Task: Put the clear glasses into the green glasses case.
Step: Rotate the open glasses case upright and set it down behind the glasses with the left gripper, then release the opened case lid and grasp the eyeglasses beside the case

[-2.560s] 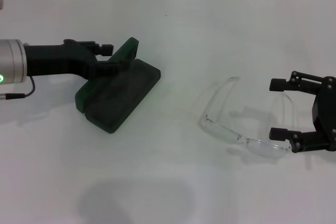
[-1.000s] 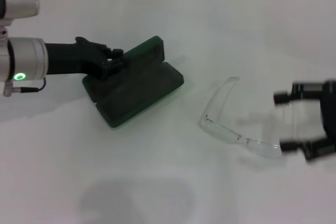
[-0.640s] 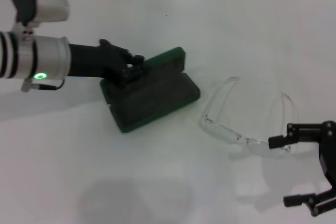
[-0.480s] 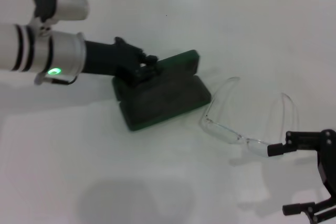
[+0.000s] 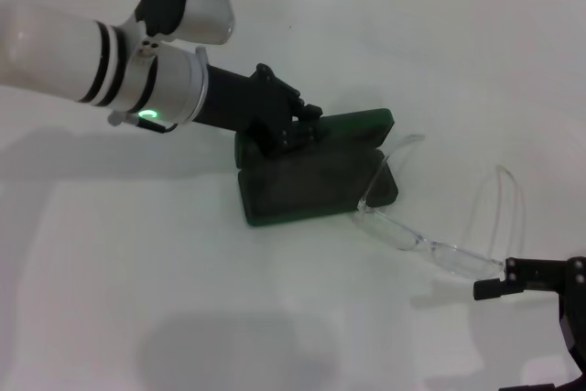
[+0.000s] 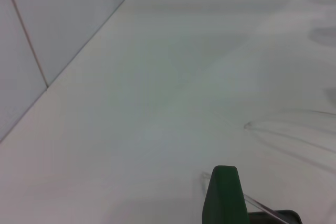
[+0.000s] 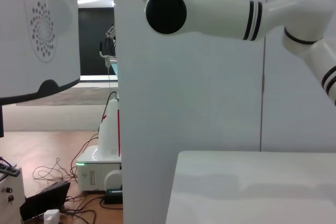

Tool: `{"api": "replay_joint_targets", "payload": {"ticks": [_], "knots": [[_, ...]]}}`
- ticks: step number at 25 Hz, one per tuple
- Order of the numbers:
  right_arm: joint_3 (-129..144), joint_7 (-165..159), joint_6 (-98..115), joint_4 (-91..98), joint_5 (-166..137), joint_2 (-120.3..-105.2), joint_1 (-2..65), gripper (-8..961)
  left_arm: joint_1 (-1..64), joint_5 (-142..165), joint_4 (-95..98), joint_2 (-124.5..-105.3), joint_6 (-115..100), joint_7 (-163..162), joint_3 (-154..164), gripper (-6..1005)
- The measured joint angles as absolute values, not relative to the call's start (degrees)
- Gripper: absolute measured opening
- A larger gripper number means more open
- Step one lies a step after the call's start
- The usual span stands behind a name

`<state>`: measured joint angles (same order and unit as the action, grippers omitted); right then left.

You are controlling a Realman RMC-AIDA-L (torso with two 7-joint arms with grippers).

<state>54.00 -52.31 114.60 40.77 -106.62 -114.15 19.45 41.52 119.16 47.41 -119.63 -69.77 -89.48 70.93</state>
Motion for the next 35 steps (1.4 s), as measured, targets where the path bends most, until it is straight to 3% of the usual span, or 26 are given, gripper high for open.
{"api": "replay_joint_targets", "payload": {"ticks": [26,35], "knots": [[52.58,-50.51,109.14,38.49,-106.88,-113.2,17.21,861,42.06,115.11,50.34,-119.98,-60.13,-84.89,79.59,275],[49.29,-59.04,109.42,43.44,-106.6,-113.54,18.98,857,30.59,101.52,61.31,-119.7,-68.38,-84.05,79.98,619]]}}
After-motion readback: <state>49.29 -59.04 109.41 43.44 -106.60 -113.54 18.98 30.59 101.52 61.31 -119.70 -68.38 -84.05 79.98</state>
